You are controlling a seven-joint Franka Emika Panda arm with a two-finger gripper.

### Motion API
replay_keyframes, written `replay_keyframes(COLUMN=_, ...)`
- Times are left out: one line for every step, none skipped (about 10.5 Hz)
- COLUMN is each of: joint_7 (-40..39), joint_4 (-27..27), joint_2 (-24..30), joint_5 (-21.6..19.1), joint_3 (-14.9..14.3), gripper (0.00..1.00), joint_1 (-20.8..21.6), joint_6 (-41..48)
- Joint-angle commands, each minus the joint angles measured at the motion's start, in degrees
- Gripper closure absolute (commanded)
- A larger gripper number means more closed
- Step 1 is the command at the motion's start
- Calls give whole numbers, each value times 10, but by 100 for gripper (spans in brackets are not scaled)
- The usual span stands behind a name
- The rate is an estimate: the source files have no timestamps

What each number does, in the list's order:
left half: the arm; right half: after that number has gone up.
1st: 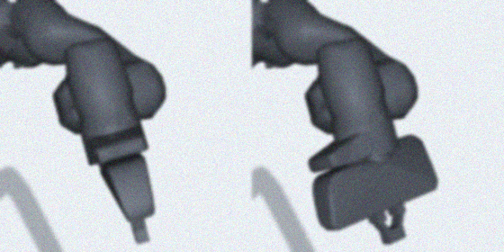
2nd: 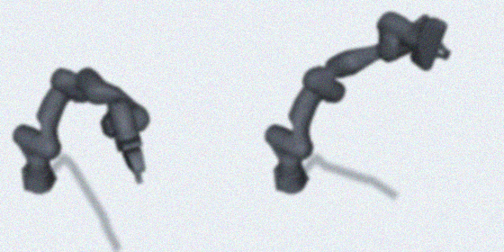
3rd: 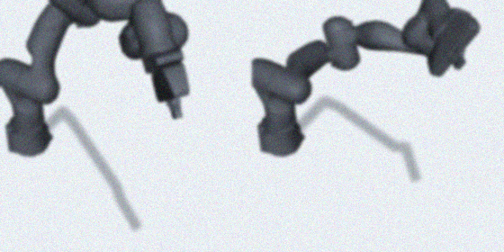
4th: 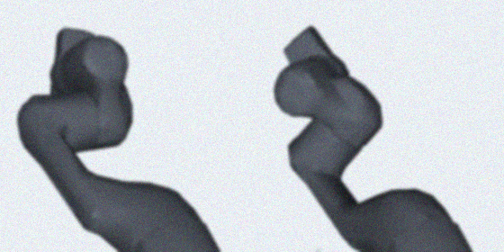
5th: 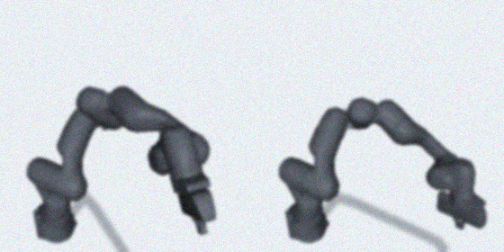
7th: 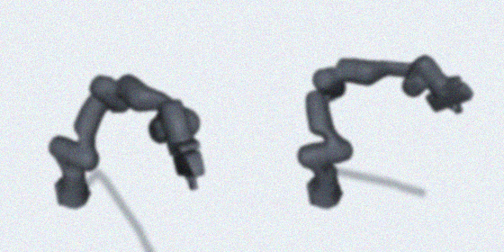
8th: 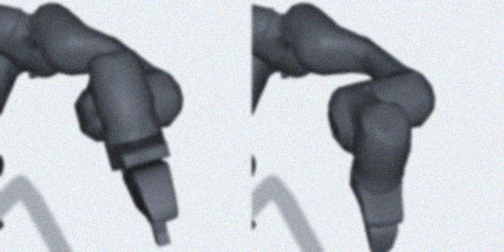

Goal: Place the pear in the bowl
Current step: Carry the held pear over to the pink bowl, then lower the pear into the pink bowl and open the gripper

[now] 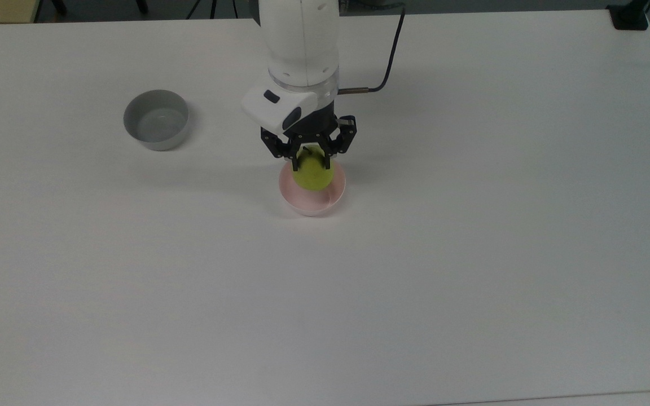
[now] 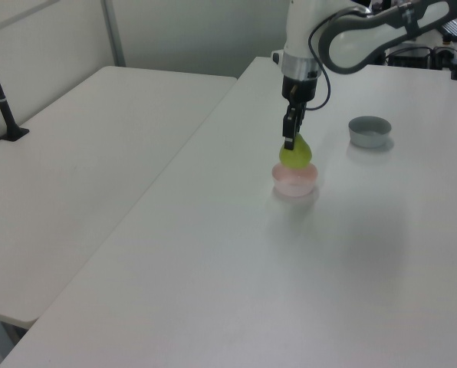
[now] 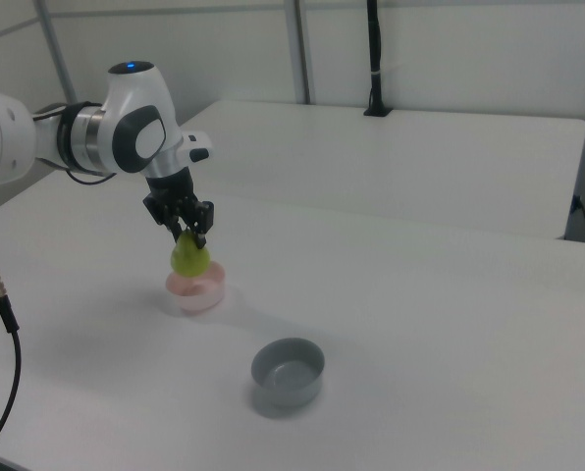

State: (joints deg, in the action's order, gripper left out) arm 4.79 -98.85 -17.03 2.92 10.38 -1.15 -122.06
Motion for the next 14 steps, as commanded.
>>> replay_keyframes(joint_7=34, joint_4=-12, joint_2=-17, joint_5=36, joint_3=-2, gripper=100, joint_1=9, joint_6=-44)
replay_keyframes(joint_7=35, joint_4=-12, joint_2=-22, joint_5=43, joint_3=-2, gripper=100, joint_1=8, joint_6=-45)
replay_keyframes(joint_7=35, joint_4=-13, joint_2=-26, joint_5=45, joint_3=-2, gripper=100, joint_1=8, joint_6=-46)
replay_keyframes(joint_7=34, joint_4=-15, joint_2=-29, joint_5=46, joint_3=-2, gripper=100, joint_1=8, joint_6=-52)
replay_keyframes(joint_7=35, joint_4=-20, joint_2=-34, joint_5=46, joint_3=-2, gripper=100, joint_1=9, joint_6=-60)
replay_keyframes(joint_7=35, joint_4=-22, joint_2=-34, joint_5=46, joint_3=-2, gripper=100, joint_1=10, joint_6=-62)
replay_keyframes(joint_7=35, joint_4=-22, joint_2=-38, joint_5=51, joint_3=-2, gripper=100, joint_1=11, joint_6=-63)
replay_keyframes(joint_7=35, joint_4=-22, joint_2=-43, joint_5=54, joint_3=-2, gripper=100, joint_1=11, joint_6=-62)
replay_keyframes(joint_7=36, joint_4=-22, joint_2=-43, joint_5=54, joint_3=-2, gripper=99, joint_1=10, joint_6=-61)
replay_keyframes(joint_7=38, joint_4=-22, joint_2=-43, joint_5=55, joint_3=-2, gripper=78, joint_1=9, joint_6=-61)
replay_keyframes(joint_7=38, joint_4=-22, joint_2=-43, joint_5=54, joint_3=-2, gripper=53, joint_1=9, joint_6=-60)
replay_keyframes(joint_7=39, joint_4=-21, joint_2=-42, joint_5=54, joint_3=-2, gripper=37, joint_1=8, joint_6=-57)
replay_keyframes(joint_7=40, joint_4=-21, joint_2=-38, joint_5=53, joint_3=-2, gripper=21, joint_1=8, joint_6=-53)
replay_keyframes(joint_7=40, joint_4=-18, joint_2=-33, joint_5=53, joint_3=-2, gripper=6, joint_1=8, joint_6=-43)
